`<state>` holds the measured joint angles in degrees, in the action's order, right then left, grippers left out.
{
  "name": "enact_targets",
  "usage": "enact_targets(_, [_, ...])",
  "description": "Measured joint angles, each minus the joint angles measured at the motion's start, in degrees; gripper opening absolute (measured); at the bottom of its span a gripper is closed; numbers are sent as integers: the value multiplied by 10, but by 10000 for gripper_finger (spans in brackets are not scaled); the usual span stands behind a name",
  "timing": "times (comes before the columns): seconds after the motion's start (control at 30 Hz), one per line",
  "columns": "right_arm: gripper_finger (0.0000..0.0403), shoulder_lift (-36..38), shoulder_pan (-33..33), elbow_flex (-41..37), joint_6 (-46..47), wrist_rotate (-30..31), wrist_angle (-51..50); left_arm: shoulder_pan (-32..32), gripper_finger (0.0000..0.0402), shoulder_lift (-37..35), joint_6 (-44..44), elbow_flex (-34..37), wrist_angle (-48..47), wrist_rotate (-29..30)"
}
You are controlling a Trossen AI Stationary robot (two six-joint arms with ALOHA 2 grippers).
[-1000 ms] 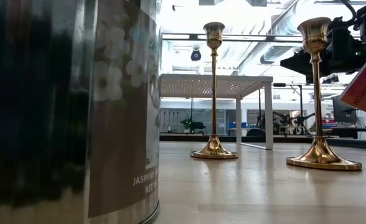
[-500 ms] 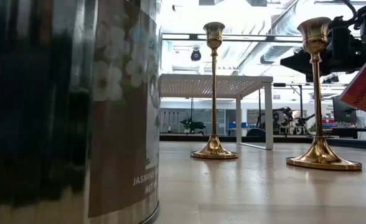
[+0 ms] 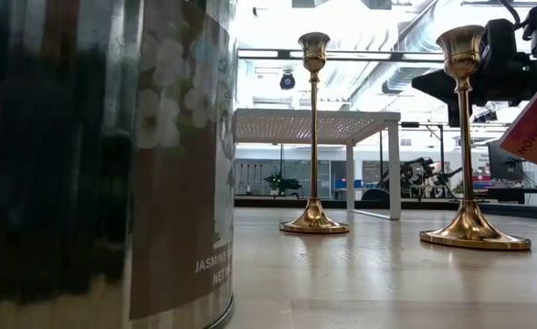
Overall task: Pick & Place candle stick holders
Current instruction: Put the middle right gold candle holder on the shelf
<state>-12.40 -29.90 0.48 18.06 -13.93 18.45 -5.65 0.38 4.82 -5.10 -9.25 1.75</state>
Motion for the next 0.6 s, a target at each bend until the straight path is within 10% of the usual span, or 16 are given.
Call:
enact_targets(0.3, [17,0,0,5,34,-98,62,0,0,0,4,0,1,7])
enact_targets(0.6, [157,0,1,5,74,-168,146,0,2,0,11,0,1,11])
